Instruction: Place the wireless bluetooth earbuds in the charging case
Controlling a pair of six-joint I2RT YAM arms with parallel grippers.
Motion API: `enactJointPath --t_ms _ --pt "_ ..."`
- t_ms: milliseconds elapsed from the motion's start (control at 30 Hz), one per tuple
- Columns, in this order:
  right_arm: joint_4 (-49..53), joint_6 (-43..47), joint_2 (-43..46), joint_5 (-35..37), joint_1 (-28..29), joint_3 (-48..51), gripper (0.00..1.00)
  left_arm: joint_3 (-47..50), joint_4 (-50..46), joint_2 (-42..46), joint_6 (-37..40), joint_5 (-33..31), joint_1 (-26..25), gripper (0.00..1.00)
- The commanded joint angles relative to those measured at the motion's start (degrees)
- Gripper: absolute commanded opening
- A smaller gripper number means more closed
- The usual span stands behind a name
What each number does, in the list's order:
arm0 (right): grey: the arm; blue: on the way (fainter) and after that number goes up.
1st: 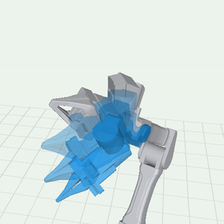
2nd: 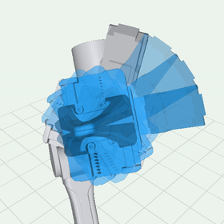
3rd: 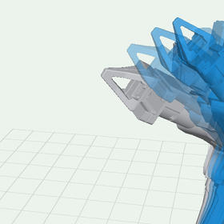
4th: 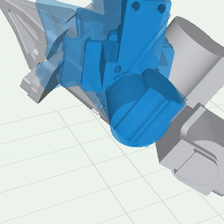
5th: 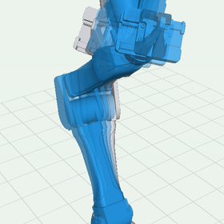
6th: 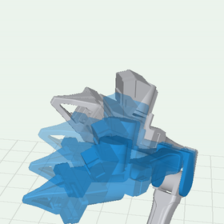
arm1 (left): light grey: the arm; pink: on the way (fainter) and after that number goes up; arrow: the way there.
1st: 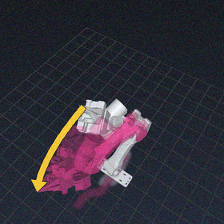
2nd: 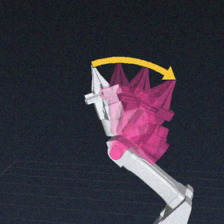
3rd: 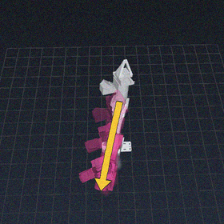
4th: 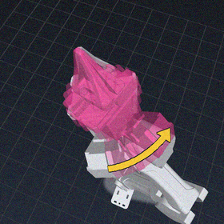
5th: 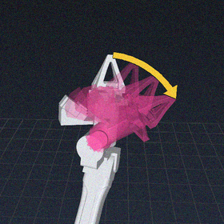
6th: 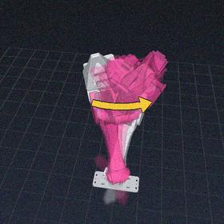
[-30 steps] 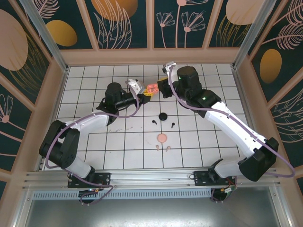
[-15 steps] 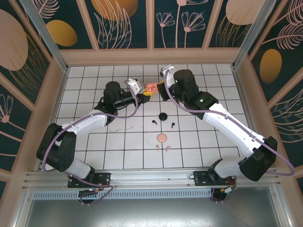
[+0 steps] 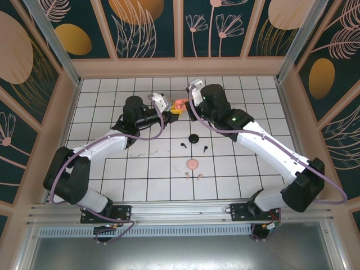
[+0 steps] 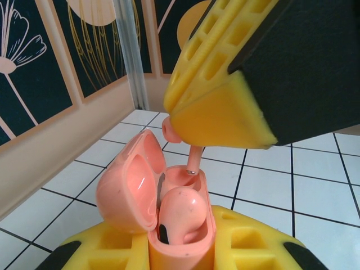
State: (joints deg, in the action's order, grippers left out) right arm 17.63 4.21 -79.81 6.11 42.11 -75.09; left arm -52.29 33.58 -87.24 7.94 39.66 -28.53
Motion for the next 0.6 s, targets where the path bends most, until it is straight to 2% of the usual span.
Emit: enactJointPath --t_ms 0,333,567 --pt "0.03 1.24 -0.76 1.7 0.5 -0.55 0.12 -1.59 0.5 1.63 0.5 1.57 -0.38 0.0" --pt "0.21 2.41 -1.94 2.77 0.69 -0.93 0.12 -1.67 0.87 1.38 0.05 2.26 -0.38 0.0" --pt "1.27 5.54 -3.26 5.35 2.8 -1.18 0.1 -1.67 1.2 1.38 -0.2 2.53 -0.38 0.0"
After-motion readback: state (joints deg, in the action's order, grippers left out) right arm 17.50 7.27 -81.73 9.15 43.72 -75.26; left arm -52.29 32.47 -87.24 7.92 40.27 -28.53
